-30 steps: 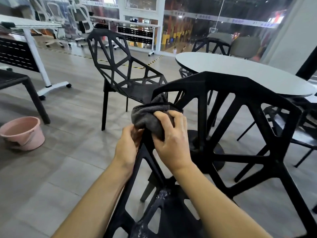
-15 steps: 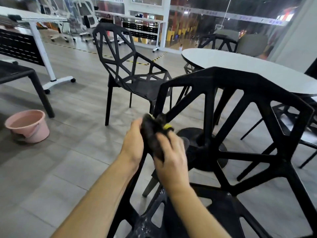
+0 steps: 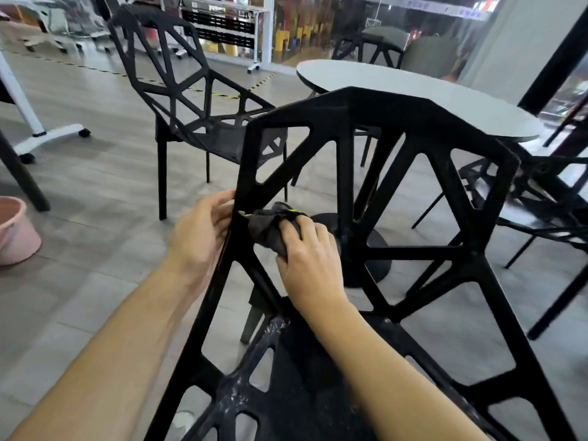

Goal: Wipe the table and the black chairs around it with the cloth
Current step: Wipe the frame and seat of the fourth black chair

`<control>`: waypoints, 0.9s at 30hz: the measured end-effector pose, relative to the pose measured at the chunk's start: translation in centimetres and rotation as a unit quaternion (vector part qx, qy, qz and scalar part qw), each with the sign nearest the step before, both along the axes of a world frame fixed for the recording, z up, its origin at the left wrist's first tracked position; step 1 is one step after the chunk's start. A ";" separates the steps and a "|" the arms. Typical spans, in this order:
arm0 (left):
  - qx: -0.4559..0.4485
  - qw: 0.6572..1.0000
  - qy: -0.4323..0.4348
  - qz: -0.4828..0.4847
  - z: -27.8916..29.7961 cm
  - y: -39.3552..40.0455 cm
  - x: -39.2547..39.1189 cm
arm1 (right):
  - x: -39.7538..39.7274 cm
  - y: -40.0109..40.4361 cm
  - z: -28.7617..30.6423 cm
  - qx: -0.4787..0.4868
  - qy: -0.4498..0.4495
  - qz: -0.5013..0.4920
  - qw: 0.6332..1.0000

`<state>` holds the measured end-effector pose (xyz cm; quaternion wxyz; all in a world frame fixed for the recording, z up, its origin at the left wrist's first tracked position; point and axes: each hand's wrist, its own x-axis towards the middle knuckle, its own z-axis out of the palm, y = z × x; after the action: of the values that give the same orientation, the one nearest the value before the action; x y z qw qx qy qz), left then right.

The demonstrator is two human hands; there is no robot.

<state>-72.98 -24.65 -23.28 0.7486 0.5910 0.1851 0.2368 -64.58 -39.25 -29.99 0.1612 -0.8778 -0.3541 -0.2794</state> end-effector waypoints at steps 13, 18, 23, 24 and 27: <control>0.063 0.996 0.019 0.063 -0.5 -1.0 0.4 | 1.6 -4.3 -0.8 -0.048 -0.065 -0.063 0.995; 0.045 0.996 0.014 0.080 -0.7 -0.5 0.5 | 3.2 -7.1 3.5 -0.073 -0.143 -0.001 0.987; 0.372 0.917 0.020 0.143 -1.1 -2.5 0.1 | 5.5 -6.9 5.9 0.089 -0.123 -0.028 0.988; 0.492 0.857 0.006 0.152 -1.3 -3.3 0.0 | 5.8 -6.6 4.9 0.070 -0.098 -0.014 0.993; 0.684 0.728 0.007 0.044 -3.2 -5.2 0.5 | 5.6 -6.6 0.7 0.044 -0.042 0.013 0.998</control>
<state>-72.44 -29.90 -26.53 0.1286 0.9358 0.0037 0.3283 -58.98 -45.87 -29.25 0.1889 -0.8527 -0.3592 -0.3290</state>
